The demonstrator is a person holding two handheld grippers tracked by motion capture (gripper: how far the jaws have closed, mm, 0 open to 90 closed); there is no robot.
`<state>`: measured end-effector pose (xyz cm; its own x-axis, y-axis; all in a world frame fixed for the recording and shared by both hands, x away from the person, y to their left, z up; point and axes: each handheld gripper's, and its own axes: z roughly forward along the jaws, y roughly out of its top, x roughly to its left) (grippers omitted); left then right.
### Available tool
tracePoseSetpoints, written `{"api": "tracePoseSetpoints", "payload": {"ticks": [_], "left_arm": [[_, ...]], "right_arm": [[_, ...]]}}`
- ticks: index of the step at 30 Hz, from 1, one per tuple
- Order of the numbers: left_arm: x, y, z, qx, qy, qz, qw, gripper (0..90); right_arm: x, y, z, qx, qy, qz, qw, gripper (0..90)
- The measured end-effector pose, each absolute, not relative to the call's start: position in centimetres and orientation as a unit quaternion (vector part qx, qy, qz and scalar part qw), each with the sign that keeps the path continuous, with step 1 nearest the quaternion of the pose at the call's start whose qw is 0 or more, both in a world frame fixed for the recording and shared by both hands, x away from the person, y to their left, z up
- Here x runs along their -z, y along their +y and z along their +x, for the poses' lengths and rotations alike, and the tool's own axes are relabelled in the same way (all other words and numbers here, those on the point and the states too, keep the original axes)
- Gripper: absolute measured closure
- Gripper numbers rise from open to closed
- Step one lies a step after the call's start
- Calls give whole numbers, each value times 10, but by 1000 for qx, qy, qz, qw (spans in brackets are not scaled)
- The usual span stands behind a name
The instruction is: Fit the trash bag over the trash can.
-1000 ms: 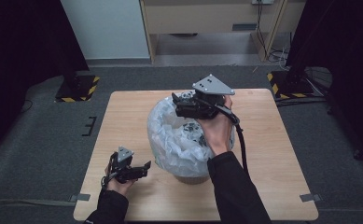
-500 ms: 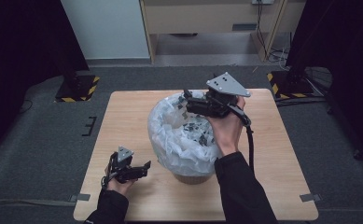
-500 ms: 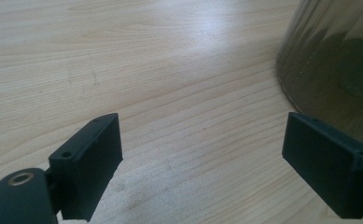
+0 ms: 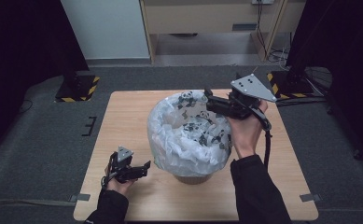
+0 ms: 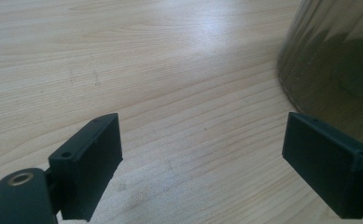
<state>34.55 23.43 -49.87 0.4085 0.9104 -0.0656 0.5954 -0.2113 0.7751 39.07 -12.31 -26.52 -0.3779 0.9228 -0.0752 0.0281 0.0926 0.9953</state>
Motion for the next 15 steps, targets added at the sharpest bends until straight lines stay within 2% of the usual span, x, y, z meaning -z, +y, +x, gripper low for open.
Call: {"api": "tracePoseSetpoints", "payload": {"ticks": [15], "left_arm": [[500,234,346,-210,503,751,372,113]], "right_arm": [[294,-176,383,-545,598,417,414,23]]}}
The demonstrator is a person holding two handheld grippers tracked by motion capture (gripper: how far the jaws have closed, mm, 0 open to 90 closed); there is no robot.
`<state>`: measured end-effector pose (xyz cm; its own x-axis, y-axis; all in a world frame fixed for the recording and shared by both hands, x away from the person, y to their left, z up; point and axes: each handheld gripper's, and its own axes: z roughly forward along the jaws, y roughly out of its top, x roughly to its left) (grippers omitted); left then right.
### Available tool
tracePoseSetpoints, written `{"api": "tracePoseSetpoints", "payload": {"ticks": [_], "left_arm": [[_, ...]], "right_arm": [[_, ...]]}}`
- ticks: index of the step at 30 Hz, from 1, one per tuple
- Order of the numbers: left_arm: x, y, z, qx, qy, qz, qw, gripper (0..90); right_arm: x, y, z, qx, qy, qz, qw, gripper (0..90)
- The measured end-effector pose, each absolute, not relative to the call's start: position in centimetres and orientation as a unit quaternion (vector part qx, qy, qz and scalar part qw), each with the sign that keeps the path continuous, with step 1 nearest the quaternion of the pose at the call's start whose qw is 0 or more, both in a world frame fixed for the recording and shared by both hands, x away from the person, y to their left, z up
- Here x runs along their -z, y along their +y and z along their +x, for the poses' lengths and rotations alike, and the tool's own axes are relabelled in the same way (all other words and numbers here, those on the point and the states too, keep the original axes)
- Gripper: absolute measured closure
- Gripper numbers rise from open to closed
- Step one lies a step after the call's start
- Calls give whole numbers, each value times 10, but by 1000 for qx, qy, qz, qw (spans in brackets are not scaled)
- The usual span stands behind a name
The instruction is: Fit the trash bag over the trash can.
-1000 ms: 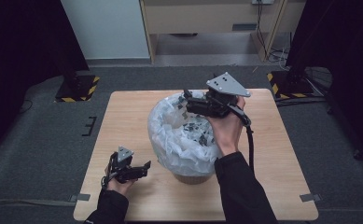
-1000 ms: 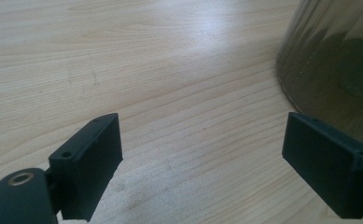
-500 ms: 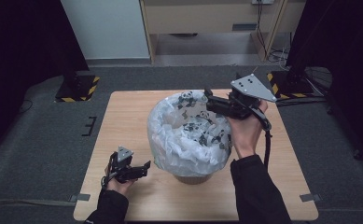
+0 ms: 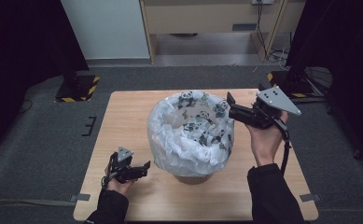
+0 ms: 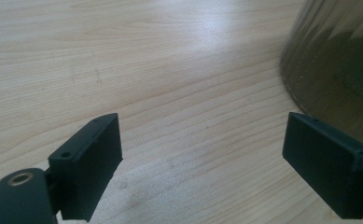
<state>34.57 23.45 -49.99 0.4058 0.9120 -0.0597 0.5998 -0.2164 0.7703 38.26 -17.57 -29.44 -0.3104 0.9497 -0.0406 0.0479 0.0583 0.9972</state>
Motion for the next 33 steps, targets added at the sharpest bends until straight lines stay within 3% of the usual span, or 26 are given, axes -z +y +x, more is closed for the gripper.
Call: {"api": "tracePoseSetpoints", "payload": {"ticks": [14,33], "left_arm": [[502,235,346,-209,506,751,370,108],[503,235,345,-209,499,755,369,103]], "right_arm": [[351,-210,376,-521,608,447,399,21],[431,-213,356,-476,670,448,353,19]]}}
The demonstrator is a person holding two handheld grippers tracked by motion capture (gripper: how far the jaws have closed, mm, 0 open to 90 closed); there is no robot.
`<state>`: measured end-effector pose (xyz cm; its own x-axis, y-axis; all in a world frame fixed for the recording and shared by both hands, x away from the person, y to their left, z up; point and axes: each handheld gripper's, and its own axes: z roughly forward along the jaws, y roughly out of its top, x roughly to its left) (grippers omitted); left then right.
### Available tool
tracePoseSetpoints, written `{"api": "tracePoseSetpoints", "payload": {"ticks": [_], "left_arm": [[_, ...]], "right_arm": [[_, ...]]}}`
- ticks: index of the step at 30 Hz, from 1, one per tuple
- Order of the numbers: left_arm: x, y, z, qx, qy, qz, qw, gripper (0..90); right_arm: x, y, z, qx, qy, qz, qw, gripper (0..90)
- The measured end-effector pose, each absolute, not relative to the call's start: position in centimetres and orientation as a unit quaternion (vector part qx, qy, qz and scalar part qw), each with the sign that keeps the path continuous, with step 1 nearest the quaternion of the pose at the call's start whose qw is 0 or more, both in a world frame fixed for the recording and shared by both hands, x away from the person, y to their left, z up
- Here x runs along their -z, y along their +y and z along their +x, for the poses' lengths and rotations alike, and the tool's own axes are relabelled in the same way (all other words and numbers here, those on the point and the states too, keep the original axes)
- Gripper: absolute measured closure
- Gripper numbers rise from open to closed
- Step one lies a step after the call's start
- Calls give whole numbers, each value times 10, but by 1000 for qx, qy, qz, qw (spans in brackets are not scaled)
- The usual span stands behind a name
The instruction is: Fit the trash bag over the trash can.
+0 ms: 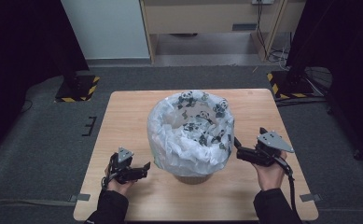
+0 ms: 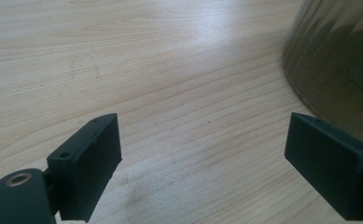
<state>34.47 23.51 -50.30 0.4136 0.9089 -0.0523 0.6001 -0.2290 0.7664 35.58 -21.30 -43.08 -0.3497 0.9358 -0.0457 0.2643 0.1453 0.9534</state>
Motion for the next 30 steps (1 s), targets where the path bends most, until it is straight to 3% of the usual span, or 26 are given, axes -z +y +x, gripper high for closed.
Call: {"api": "tracePoseSetpoints", "payload": {"ticks": [13,22,30], "left_arm": [[504,234,342,-211,488,768,357,102],[509,240,343,-204,487,780,337,91],[515,255,349,-197,503,779,319,77]], "right_arm": [[467,-219,351,-439,710,455,312,13],[498,-230,357,-396,749,469,249,14],[510,-254,363,-366,749,501,234,19]]}}
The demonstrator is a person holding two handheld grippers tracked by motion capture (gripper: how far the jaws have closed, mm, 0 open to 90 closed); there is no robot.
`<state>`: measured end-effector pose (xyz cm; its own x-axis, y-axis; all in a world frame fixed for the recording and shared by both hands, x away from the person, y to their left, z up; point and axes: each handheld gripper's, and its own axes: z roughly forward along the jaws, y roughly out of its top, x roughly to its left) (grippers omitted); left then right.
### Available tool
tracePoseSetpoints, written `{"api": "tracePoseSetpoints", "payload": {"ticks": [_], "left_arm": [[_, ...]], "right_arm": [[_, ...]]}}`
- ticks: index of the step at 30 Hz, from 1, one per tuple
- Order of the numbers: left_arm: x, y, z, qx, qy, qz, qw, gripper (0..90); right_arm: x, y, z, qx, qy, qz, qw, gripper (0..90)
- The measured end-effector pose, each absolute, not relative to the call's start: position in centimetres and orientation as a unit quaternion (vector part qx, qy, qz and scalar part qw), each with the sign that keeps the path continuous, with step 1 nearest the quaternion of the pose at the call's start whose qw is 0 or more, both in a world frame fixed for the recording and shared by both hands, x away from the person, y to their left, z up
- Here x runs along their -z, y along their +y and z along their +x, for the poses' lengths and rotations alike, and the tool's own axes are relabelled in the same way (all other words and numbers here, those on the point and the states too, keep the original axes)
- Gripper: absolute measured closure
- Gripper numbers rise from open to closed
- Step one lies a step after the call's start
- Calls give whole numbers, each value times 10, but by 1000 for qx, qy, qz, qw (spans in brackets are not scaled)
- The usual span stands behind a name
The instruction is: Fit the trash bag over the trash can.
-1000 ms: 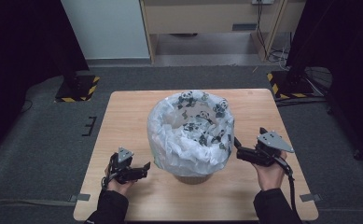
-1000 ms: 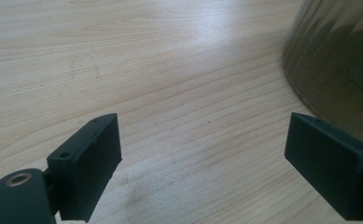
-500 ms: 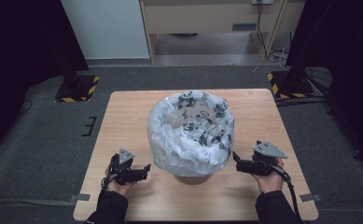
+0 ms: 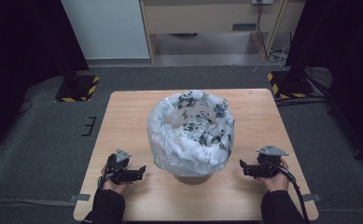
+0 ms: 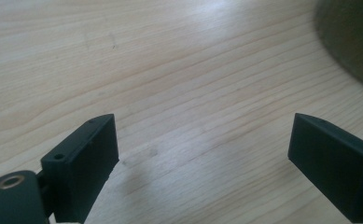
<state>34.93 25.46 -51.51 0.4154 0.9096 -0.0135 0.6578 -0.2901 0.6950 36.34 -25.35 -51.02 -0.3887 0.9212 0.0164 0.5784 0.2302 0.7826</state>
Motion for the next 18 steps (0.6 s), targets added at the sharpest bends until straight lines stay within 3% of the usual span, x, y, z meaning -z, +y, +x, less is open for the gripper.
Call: {"api": "tracePoseSetpoints", "payload": {"ticks": [18], "left_arm": [[526,277,359,-187,540,765,298,57]], "right_arm": [[527,-278,371,-313,755,532,221,20]]}}
